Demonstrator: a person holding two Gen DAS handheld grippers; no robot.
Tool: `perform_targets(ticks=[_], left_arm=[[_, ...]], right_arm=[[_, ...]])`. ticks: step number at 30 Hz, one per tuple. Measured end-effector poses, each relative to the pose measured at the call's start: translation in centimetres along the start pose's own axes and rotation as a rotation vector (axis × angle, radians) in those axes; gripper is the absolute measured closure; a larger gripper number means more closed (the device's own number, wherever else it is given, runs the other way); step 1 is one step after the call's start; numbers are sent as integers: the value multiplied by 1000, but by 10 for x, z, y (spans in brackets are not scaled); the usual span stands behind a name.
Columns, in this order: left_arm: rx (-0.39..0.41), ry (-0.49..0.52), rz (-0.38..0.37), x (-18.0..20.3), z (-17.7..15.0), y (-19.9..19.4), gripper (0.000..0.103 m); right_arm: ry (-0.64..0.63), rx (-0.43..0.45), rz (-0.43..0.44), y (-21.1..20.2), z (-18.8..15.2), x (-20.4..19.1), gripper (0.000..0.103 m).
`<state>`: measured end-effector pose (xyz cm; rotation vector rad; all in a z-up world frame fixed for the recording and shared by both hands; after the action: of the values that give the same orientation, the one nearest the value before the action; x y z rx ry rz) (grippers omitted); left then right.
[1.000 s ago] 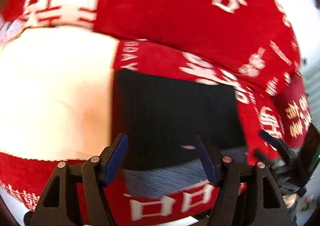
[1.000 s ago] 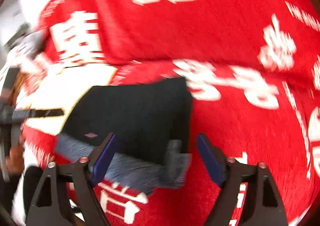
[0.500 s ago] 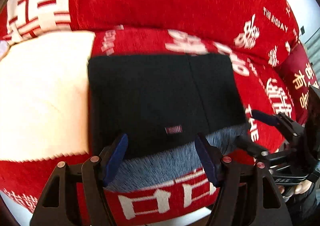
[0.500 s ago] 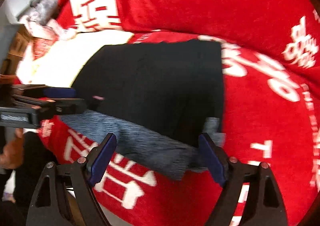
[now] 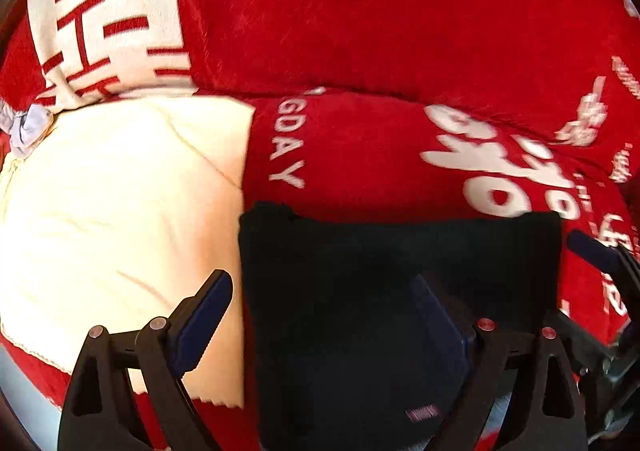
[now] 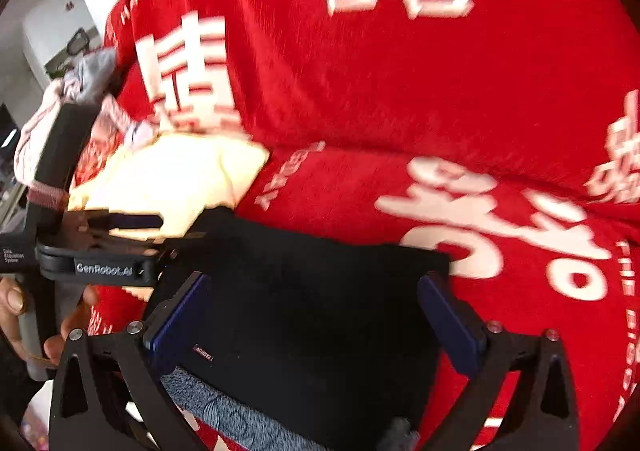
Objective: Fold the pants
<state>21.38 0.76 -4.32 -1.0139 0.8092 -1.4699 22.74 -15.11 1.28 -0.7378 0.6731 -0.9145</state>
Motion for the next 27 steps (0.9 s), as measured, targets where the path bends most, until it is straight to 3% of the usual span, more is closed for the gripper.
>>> perform_targets(ticks=[4, 7, 12, 15, 18, 22, 25, 27], left_arm=[[-96, -43, -3, -9, -4, 36, 10], [-91, -46, -8, -9, -10, 42, 4], [-31, -35, 24, -9, -12, 18, 2], [22, -21, 7, -5, -25, -9, 2], [48, 8, 51, -4, -47, -26, 2], [43, 43, 53, 6, -75, -28, 2], [-16, 63, 92, 9, -93, -4, 2], [7, 57, 96, 9, -94, -7, 2]], right_arm=[[35, -119, -7, 43, -11, 16, 0], [54, -174, -27, 60, -22, 26, 0], [-22, -194, -101, 45, -25, 16, 0], [-61, -126, -100, 10, -31, -1, 0], [-86, -91, -116, -13, -50, -14, 0], [-96, -139, -106, -10, -87, -24, 0], [-114, -156, -168, 0, -104, -22, 0], [-139, -163, -204, -1, -107, -23, 0]])
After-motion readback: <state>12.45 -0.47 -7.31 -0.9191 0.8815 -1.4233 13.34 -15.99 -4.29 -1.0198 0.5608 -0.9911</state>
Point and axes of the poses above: each gripper's, at about its wrist camera, not at the fingertips, and y roughly the way its jaws point, x to its right, z to its top, the point moved 8 cm from there along y, roughly the way its jaws point
